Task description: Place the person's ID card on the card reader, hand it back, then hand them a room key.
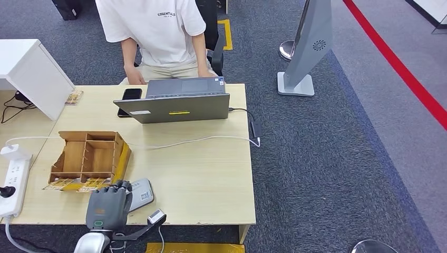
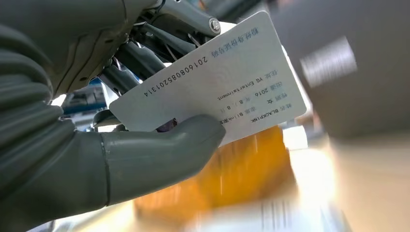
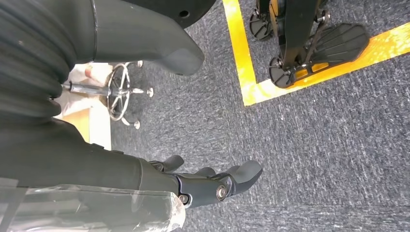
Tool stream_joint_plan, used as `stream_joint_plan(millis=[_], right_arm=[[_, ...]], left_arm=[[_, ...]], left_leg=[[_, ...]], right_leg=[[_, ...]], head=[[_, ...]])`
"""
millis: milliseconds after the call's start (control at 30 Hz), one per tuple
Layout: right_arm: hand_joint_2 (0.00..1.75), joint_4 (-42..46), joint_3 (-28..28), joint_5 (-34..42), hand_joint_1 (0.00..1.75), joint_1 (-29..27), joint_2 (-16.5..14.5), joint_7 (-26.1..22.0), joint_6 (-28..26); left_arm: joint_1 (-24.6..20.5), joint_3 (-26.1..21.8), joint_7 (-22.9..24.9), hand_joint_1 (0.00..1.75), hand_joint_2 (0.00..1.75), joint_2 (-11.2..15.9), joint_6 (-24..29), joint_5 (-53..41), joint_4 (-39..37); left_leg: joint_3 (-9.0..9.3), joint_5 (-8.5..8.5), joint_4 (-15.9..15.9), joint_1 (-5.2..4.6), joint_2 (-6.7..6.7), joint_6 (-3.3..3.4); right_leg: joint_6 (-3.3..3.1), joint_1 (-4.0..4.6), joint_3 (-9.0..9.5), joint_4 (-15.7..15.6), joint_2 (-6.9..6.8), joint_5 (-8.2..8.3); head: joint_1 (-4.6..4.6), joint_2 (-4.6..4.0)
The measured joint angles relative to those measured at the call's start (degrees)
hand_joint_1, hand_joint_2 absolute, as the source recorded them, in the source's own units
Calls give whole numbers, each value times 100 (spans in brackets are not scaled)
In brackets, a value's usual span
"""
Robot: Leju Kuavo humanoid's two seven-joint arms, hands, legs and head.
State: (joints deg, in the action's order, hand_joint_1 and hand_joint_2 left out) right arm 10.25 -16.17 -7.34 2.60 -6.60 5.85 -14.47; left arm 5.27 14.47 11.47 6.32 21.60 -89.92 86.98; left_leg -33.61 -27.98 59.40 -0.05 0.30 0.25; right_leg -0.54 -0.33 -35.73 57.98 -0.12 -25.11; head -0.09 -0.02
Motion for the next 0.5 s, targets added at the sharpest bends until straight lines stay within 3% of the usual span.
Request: stream_joint_plan(millis=[100, 500], right_arm=[[175, 0, -12, -42, 0, 2, 0, -3, 4], [175, 0, -46, -96, 0, 3, 0, -8, 32]], left_arm=[[-124, 0, -49, 175, 175, 101, 260, 0, 351], [-180, 0, -87, 175, 175, 239, 454, 1, 719]], left_leg=[[-1, 0, 0, 0, -3, 0], [1, 1, 0, 3, -4, -1]], right_leg=[[0, 0, 2, 0, -4, 0], [0, 3, 1, 0, -4, 0]], head=[[-1, 0], [0, 0]])
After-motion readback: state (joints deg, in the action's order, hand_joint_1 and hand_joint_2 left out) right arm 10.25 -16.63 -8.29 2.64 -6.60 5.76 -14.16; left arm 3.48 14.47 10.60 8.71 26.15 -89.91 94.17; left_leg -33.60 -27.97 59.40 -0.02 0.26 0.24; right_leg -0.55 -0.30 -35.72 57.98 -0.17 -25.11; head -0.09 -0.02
